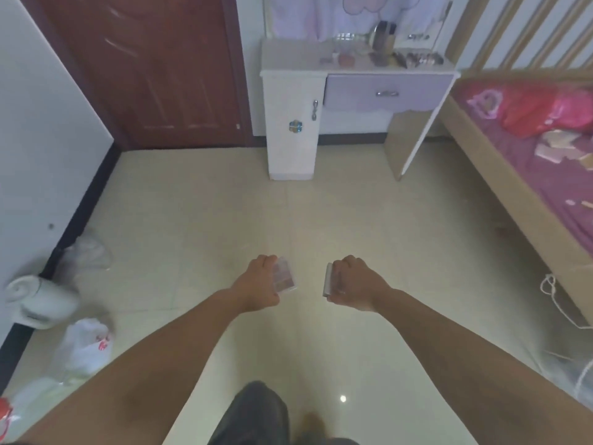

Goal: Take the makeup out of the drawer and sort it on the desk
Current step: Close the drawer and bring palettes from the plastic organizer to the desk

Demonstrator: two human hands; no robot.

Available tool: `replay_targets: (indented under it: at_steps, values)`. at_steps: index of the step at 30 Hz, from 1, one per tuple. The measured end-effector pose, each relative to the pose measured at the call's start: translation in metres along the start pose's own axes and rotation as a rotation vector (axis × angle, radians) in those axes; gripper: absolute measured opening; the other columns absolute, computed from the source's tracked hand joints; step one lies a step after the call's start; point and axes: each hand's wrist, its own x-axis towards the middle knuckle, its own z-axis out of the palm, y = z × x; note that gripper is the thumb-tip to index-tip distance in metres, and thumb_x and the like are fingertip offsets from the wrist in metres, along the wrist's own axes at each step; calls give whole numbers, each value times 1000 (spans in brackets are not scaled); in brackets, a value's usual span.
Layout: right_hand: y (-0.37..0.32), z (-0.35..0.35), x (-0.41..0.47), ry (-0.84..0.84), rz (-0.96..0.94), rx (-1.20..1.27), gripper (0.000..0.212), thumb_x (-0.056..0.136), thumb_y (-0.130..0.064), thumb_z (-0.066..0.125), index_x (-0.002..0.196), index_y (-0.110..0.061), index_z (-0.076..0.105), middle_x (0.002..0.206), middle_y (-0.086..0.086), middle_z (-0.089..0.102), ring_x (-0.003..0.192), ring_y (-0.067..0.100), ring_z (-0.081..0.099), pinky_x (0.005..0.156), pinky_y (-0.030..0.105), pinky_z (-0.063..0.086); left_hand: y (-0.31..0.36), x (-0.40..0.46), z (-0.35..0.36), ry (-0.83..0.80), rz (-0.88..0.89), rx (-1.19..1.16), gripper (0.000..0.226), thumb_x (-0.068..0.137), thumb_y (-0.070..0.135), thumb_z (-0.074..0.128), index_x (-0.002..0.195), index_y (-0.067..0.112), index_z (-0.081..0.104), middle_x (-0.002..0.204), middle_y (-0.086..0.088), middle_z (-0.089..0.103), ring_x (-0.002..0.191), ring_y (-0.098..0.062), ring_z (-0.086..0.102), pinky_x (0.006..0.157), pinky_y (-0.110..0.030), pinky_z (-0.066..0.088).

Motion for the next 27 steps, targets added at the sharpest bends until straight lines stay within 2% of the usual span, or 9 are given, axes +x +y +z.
replay_targets:
  at_steps: [7,10,14,18,22,27]
  values:
    - [17,-77,193,27,-35,-28,57,77,-51,66,116,-14,47,120,4,43,115,24,41,89,38,47,-60,161,-89,32,-49,-23,79,78,20,64,143,8,21,138,-10,30,129,-28,31,105,-32,33]
    - [20,-115,273,58,-4,13,51,77,-51,65,110,-15,49,117,3,44,114,23,42,86,36,47,-85,238,-142,46,-42,-16,77,77,18,62,142,8,22,137,-10,31,129,-27,31,105,-31,32]
    - [21,-181,367,101,30,53,52,77,-51,65,112,-15,49,118,4,44,115,23,42,86,35,47,-105,337,-223,41,-2,34,78,77,17,61,143,7,21,140,-10,28,132,-27,27,108,-33,31]
    - [44,-233,447,111,72,63,53,76,-50,65,111,-13,49,117,6,45,115,26,42,90,37,46,-110,432,-279,9,70,78,70,78,18,60,138,7,26,134,-10,32,128,-27,32,103,-33,34]
    - [82,-288,533,145,85,64,49,77,-48,66,108,-14,50,116,5,45,114,24,42,91,35,45,-109,537,-323,34,118,109,74,78,20,61,140,5,23,135,-12,31,127,-29,34,104,-34,34]
    - [136,-346,649,148,46,69,50,75,-49,67,108,-16,49,115,2,45,113,22,42,91,35,45,-101,663,-363,57,62,69,74,78,17,59,141,6,21,138,-11,28,129,-28,33,105,-31,31]
